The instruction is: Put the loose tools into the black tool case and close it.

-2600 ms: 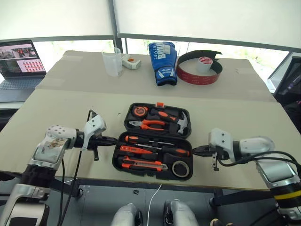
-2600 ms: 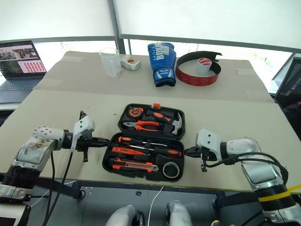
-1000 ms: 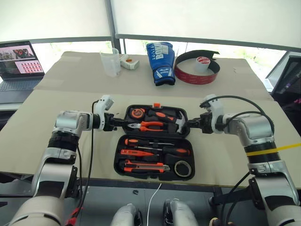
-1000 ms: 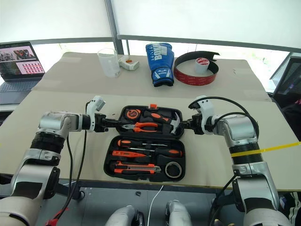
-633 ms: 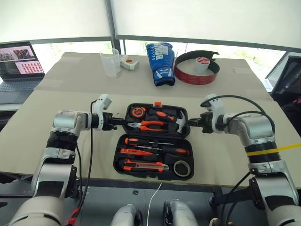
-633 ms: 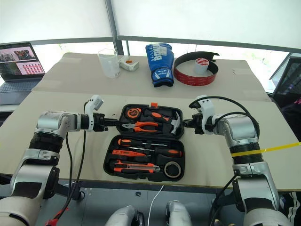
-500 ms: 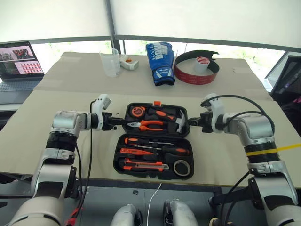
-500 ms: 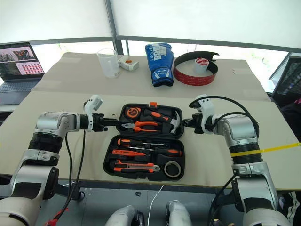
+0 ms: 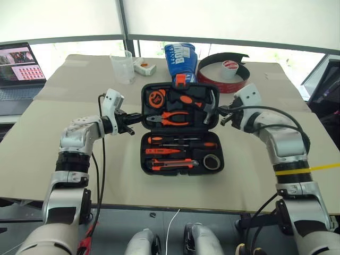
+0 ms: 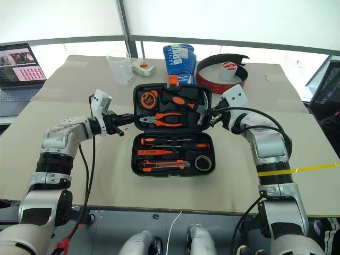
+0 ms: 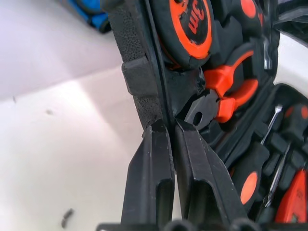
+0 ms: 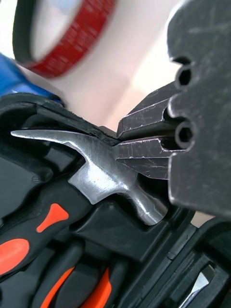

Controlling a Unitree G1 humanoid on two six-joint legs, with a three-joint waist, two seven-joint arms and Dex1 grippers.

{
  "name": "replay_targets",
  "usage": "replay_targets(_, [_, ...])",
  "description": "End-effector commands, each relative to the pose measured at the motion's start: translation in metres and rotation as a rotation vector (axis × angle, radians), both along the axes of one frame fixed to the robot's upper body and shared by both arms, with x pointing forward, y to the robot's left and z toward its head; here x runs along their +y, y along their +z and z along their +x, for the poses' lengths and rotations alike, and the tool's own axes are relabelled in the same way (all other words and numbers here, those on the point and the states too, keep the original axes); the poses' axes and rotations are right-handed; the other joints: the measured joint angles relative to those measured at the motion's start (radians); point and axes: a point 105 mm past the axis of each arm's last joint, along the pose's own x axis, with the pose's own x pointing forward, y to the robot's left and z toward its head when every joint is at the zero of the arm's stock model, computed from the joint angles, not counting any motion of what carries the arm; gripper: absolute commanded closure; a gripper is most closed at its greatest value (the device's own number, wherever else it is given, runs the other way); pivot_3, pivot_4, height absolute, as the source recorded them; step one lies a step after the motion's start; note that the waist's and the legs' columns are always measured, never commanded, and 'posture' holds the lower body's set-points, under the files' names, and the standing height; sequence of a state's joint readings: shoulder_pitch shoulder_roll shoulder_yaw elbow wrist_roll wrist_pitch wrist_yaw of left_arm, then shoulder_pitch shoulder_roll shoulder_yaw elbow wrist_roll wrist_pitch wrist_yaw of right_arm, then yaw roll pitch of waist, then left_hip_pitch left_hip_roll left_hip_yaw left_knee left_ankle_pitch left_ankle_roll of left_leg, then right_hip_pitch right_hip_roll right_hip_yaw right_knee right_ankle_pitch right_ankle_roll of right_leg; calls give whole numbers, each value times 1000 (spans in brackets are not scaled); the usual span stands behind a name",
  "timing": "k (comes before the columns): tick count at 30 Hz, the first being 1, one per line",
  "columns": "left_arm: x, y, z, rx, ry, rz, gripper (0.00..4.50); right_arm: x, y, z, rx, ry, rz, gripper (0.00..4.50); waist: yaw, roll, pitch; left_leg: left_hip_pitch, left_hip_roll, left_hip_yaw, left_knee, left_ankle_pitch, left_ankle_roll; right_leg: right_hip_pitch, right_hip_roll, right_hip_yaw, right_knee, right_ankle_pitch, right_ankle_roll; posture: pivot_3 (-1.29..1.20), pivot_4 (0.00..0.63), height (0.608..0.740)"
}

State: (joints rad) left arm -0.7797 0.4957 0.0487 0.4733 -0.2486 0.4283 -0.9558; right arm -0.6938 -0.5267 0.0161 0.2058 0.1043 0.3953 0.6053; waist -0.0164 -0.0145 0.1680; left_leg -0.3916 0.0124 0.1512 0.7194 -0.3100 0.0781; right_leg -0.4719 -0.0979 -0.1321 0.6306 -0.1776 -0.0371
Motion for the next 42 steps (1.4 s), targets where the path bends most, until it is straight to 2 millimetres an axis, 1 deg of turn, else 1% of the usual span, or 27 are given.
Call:
replay_targets(1, [-20,3,-12,-190,-107,98,4500,23,5,-17,-125,98,-18,4487,1,0,0,1,0,0,-1,0,0,0,0,0,0,0,0,0,150,727])
replay_targets(3, [-18,-2,-14,-226,-91,109,4500,21,-7,-23,-146,99,-52,4487,1,0,0,3,0,0,-3,0,0,1,1,1,-1,0,0,0,150,727])
replay_targets(6, [-15,-2,-16,-290,-50,114,4500,17,-19,-33,-185,95,-93,4487,2,0,0,9,1,1,-5,0,0,8,1,2,-3,-1,1,0,150,727])
replay_targets(7, [-14,-1,-17,-307,-39,116,4500,16,-21,-35,-196,94,-100,4487,2,0,0,13,1,1,-5,0,0,12,1,2,-4,-2,2,0,150,727])
replay_targets(8, [-13,-1,-18,-320,-28,115,4500,15,-23,-38,-207,95,-106,4487,1,0,-1,17,1,1,-5,0,0,15,1,5,-6,-5,7,0,150,727])
replay_targets(12, [-8,-1,-27,-364,16,115,4500,7,-30,-49,-249,77,-133,4487,2,-1,-1,22,1,3,-5,0,-1,16,-5,11,-4,-5,8,0,150,727])
replay_targets(14, [-6,-6,-38,-361,17,122,4500,5,-33,-58,-255,91,-140,4487,2,-1,-1,24,2,3,-5,1,-3,16,-9,11,-1,-5,7,0,150,727])
replay_targets(16, [0,-6,-51,-348,30,106,4500,6,-30,-74,-263,137,-130,3759,2,-1,-1,24,2,3,-5,2,-3,16,-9,12,0,-6,7,0,150,727])
replay_targets(18, [7,-7,-64,-314,42,87,3759,6,-24,-91,-256,181,-116,3229,3,-1,-2,24,3,2,-5,2,-3,16,-9,11,0,-6,5,0,150,727])
replay_targets(19, [11,-6,-70,-301,42,85,3578,5,-21,-98,-251,195,-110,2941,3,-1,-1,24,3,2,-5,2,-3,15,-9,11,0,-6,5,0,150,727])
replay_targets(20, [13,-6,-75,-291,42,85,3074,4,-18,-104,-246,205,-106,2510,2,-1,-1,23,3,2,-5,2,-3,15,-10,11,0,-6,4,0,150,727])
replay_targets(21, [18,-6,-80,-270,49,87,2777,1,-16,-109,-232,209,-112,2254,1,-1,-1,23,3,2,-5,2,-3,14,-9,11,0,-6,3,0,150,727])
replay_targets(23, [29,-6,-93,-184,40,75,2018,-7,-14,-122,-166,234,-114,1551,3,-1,0,22,3,2,-4,2,-3,14,-9,11,0,-7,4,0,150,727])
replay_targets(24, [35,-7,-102,-122,6,79,1568,-11,-16,-130,-106,265,-123,1166,5,-1,0,21,3,1,-4,2,-3,14,-10,11,0,-7,4,0,150,727])
replay_targets(25, [46,-9,-112,-43,-34,98,1298,-14,-23,-146,0,333,-140,901,6,-1,0,22,3,0,-5,1,-3,14,-11,11,-1,-7,4,0,150,727])
replay_targets(26, [56,-9,-119,23,-60,115,863,-15,-29,-161,97,395,-151,850,8,0,0,22,3,0,-4,1,-3,14,-11,11,0,-7,4,0,150,727])
replay_targets(27, [65,-8,-122,64,-82,132,863,-16,-35,-177,181,464,-167,850,9,0,0,22,3,-1,-5,1,-3,14,-11,11,-1,-8,4,0,150,727])
replay_targets(28, [71,-6,-124,84,-91,141,863,-16,-37,-186,230,506,-175,850,14,-1,0,23,3,-2,-5,1,-2,15,-11,10,-1,-9,3,0,150,727])
replay_targets(29, [77,-6,-119,89,-94,170,863,-17,-43,-194,282,535,-193,850,19,-1,-1,23,3,-3,-6,1,-2,16,-10,8,-1,-10,2,0,150,727])
replay_targets(31, [83,-4,-108,78,-99,216,863,-19,-51,-202,340,556,-216,850,29,-1,-1,23,3,-3,-6,0,-3,16,-10,8,-1,-10,2,0,150,727])
replay_targets(33, [82,2,-85,38,-96,232,767,-16,-60,-201,355,562,-231,1382,41,-1,-1,23,3,-4,-6,-3,-9,17,-10,8,-1,-10,3,0,150,727])
replay_targets(35, [75,6,-61,-17,-99,257,1272,-11,-64,-197,343,575,-241,1869,49,-4,-1,21,3,-4,-5,-3,-9,16,-10,7,-2,-9,4,0,150,727])
replay_targets(36, [73,7,-54,-30,-105,267,1520,-9,-65,-196,341,579,-244,2304,53,-5,-2,21,2,-4,-4,-3,-9,16,-9,7,-2,-9,4,0,150,727])
replay_targets(37, [69,7,-49,-42,-122,273,1870,-7,-66,-194,340,584,-249,2657,53,-5,-2,21,2,-3,-4,-3,-6,16,-9,8,-2,-8,4,0,150,727])
replay_targets(38, [60,8,-39,-64,-140,282,2328,-2,-69,-190,331,586,-257,3062,52,-5,-2,20,1,-3,-4,0,0,16,-9,8,-2,-8,4,0,150,727])
replay_targets(40, [40,8,-21,-100,-177,306,2983,4,-73,-182,316,594,-286,3631,53,-7,-2,20,1,-2,-3,1,1,16,-9,9,-2,-8,4,0,150,727])
replay_targets(42, [21,9,-9,-126,-224,324,3810,9,-78,-176,306,613,-322,4377,53,-8,-2,15,1,-2,1,1,1,14,-4,6,-3,-8,4,0,150,727])
